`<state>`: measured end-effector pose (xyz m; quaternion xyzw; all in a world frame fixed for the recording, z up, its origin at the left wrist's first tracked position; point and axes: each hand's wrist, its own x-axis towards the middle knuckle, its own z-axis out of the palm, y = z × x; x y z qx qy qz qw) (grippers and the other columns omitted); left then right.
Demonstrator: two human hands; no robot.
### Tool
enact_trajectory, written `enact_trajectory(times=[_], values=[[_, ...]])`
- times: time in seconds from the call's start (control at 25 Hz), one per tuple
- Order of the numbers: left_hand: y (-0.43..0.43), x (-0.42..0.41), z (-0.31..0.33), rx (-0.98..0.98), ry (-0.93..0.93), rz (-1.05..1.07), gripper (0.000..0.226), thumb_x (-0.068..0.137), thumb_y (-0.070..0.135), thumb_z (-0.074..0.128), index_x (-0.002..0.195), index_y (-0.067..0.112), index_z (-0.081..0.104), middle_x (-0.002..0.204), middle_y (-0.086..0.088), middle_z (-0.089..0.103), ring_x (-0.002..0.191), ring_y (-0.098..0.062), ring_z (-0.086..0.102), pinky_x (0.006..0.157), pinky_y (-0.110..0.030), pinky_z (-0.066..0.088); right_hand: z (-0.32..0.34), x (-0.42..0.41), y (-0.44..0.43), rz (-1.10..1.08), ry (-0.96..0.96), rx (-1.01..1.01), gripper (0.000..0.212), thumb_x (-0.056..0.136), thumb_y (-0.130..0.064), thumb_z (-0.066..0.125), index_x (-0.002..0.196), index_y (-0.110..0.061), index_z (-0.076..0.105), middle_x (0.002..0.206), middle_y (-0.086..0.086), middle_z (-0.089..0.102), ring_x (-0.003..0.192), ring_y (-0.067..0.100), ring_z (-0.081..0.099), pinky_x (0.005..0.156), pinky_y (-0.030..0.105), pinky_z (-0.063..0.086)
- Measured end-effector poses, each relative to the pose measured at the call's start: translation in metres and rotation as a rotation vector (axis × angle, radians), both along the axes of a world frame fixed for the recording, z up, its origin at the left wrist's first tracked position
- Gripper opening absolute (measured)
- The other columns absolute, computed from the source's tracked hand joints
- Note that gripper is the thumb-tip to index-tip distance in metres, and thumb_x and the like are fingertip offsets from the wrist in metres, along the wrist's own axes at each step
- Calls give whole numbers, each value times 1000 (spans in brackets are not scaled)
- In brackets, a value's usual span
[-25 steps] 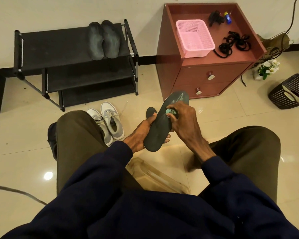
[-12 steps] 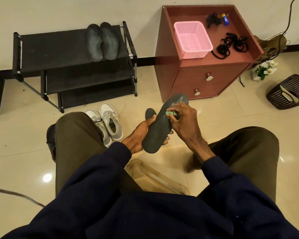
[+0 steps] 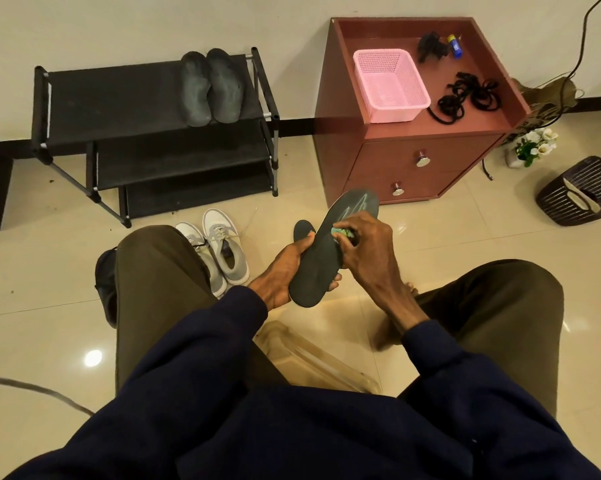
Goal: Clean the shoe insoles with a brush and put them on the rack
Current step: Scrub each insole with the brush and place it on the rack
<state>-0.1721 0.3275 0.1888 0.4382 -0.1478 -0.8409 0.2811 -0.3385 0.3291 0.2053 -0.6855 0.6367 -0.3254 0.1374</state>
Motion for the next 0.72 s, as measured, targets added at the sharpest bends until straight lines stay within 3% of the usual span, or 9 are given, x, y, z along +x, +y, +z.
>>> enact_trajectory(times=[0.2, 0.24, 0.36, 0.44, 0.52, 0.64, 0.72], values=[[1, 4, 5, 38, -83, 7, 44, 105, 45, 47, 99, 8, 70, 84, -12, 71, 64, -21, 71, 57, -31, 60, 9, 30, 26, 285, -64, 87, 18, 84, -10, 82, 102, -12, 79, 96, 2, 73, 85, 6, 63, 78, 16, 55], [-1, 4, 5, 40, -62, 12, 46, 105, 45, 46, 102, 6, 70, 84, -13, 72, 65, -22, 71, 59, -32, 60, 9, 29, 21, 254, -74, 60, 17, 85, -11, 82, 102, -12, 79, 95, 2, 72, 84, 6, 64, 79, 18, 55], [2, 1, 12, -8, 6, -43, 64, 105, 51, 40, 135, -3, 56, 109, -24, 66, 79, -32, 65, 71, -41, 56, 3, 6, 0, 16, -93, -12, 13, 86, -9, 80, 99, -10, 79, 93, 4, 72, 83, 11, 66, 78, 29, 59], [4, -2, 8, -26, 7, -79, 69, 105, 53, 37, 141, -4, 53, 116, -26, 63, 84, -33, 62, 76, -41, 56, -3, -10, -5, -98, -113, -10, 13, 86, -7, 80, 98, -10, 80, 94, 4, 73, 85, 12, 67, 77, 36, 60], [5, -2, 5, 3, 1, -87, 67, 104, 53, 40, 139, -2, 55, 115, -26, 63, 84, -33, 63, 75, -42, 57, 0, -5, 2, -62, -152, 23, 13, 86, -8, 80, 99, -10, 80, 95, 2, 73, 85, 10, 68, 76, 35, 61], [2, 3, 4, 41, -54, -12, 48, 104, 47, 47, 108, 5, 69, 91, -16, 71, 70, -27, 70, 63, -36, 60, 9, 24, 25, 198, -184, 113, 16, 85, -9, 81, 101, -11, 80, 96, 1, 72, 85, 6, 67, 74, 22, 60], [1, 4, 7, 27, -93, 7, 44, 104, 45, 49, 92, 10, 71, 79, -10, 72, 64, -20, 70, 59, -30, 60, 10, 32, 30, 307, -61, 82, 17, 85, -10, 81, 102, -11, 80, 97, 2, 72, 87, 8, 66, 80, 21, 57]])
